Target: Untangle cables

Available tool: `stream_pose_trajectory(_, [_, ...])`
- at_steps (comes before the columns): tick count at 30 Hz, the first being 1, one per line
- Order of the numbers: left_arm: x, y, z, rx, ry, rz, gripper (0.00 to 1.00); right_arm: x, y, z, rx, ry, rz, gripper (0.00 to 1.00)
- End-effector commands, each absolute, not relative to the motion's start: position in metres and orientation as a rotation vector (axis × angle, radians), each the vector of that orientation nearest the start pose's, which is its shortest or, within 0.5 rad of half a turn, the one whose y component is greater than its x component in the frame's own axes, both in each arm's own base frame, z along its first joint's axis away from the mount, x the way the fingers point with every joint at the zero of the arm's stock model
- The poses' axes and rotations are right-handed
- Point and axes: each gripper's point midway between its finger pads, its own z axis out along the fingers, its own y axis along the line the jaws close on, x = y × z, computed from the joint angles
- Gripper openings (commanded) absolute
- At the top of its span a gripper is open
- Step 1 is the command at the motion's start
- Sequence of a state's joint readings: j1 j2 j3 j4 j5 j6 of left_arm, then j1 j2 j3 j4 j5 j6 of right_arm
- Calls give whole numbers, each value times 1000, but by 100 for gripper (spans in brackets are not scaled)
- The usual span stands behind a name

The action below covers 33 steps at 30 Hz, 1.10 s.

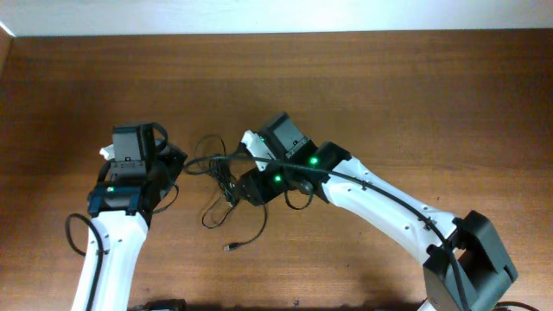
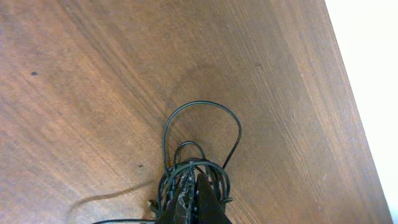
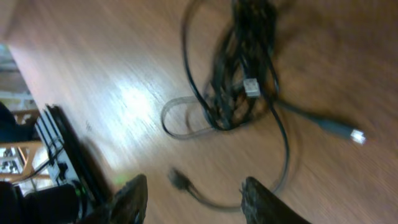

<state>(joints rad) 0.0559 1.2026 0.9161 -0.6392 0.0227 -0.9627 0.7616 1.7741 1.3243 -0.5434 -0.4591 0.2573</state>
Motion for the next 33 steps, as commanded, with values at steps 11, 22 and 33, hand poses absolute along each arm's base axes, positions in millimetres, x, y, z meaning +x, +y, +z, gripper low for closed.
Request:
stream_pose_trajectory(11, [288,26,143,-1403,2293,-515,31,314,404,69,-658,2515,789,4])
stream_pose_trajectory(22, [295,-88,108,-488,2496,-825,0,341,318,117,-365,2680,1486,4])
stream_pose_trajectory(33, [299,-156,23,-783,2498,-973,72,299,314,125,-566,2685,1668,4])
